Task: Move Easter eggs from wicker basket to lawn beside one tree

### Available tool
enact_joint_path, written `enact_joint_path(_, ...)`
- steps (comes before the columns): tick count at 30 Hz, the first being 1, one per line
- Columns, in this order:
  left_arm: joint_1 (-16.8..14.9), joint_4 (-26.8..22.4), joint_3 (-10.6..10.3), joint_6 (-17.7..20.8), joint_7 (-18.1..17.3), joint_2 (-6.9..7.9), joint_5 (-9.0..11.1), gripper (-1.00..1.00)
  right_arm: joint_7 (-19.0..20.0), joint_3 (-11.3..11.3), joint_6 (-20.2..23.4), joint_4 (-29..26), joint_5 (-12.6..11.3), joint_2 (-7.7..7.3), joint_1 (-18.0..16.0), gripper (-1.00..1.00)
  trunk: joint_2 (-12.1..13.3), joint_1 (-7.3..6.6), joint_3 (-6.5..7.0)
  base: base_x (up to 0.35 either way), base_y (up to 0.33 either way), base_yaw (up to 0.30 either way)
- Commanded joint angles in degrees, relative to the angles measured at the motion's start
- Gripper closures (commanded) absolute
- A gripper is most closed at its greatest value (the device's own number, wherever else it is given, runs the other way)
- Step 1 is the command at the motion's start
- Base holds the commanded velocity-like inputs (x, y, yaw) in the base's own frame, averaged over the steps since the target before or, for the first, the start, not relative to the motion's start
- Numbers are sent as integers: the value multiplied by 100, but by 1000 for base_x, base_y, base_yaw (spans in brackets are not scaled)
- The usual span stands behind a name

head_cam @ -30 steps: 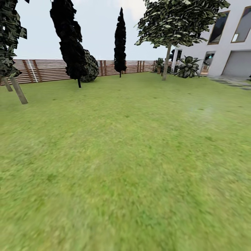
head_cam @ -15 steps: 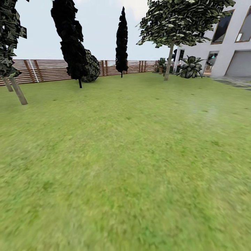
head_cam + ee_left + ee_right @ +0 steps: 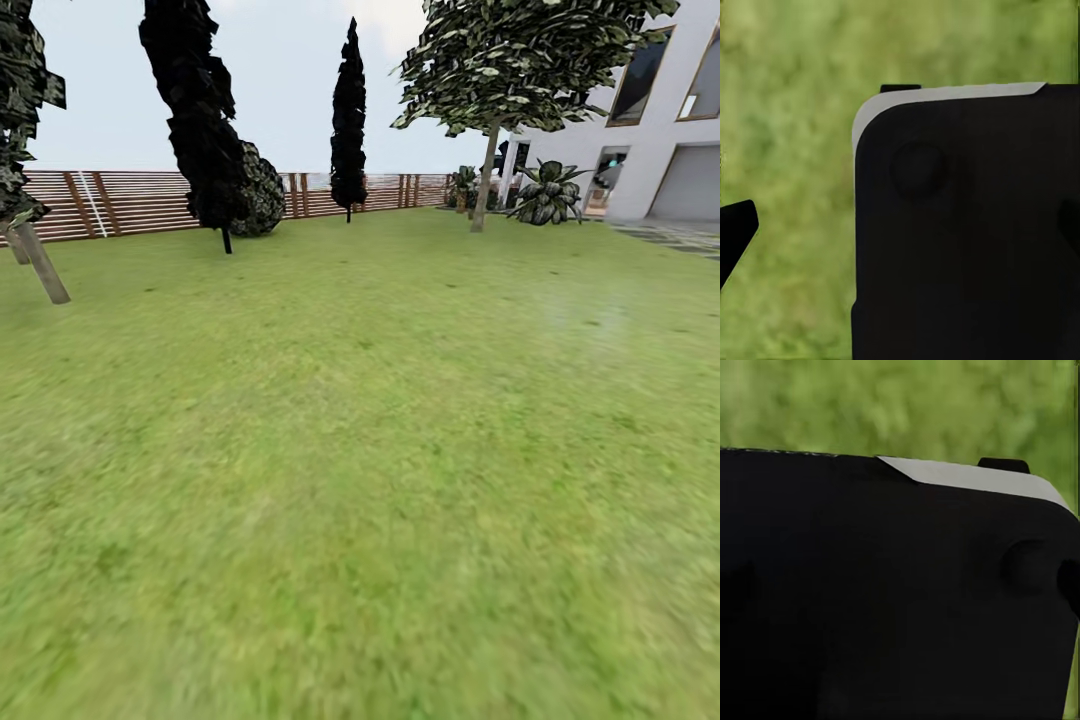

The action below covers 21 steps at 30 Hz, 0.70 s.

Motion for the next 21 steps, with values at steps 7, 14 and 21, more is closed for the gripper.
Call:
enact_joint_path(7,-3,-1,3,-116,5,0,3,-100,0,19,-50,-15,-2,4,1,-100,-2,3,-4,323,-7,0)
enact_joint_path(14,-3,4,3,-185,5,0,3,-100,-10,9,-214,9,-10,5,1,-100,-2,3,-4,325,-1,0)
enact_joint_path(21,-3,6,-4,-193,5,0,3,-100,-4,12,-227,19,-10,8,1,-100,-2,3,-4,325,0,0)
